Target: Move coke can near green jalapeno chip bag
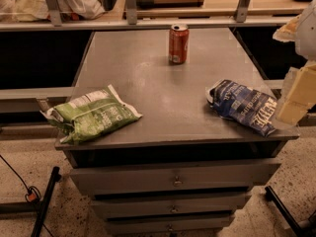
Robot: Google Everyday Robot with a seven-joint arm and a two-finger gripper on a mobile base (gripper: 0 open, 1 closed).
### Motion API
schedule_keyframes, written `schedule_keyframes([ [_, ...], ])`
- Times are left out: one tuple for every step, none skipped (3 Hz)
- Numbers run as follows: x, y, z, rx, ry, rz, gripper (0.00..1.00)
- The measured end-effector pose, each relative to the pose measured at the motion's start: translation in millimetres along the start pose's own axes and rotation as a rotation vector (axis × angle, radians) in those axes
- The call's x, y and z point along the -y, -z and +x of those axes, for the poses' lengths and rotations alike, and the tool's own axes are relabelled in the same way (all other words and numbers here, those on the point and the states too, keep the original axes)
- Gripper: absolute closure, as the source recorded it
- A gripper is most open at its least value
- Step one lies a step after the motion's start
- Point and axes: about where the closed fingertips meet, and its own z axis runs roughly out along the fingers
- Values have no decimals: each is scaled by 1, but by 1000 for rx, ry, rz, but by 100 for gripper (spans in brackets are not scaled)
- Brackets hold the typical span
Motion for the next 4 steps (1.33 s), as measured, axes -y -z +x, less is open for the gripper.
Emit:
schedule_keyframes([
  [0, 0, 0, 0, 0, 0, 0],
  [21, 5, -6, 67, -22, 67, 0],
  [62, 6, -18, 181, -66, 146, 0],
  [104, -2, -31, 314, -118, 217, 0],
])
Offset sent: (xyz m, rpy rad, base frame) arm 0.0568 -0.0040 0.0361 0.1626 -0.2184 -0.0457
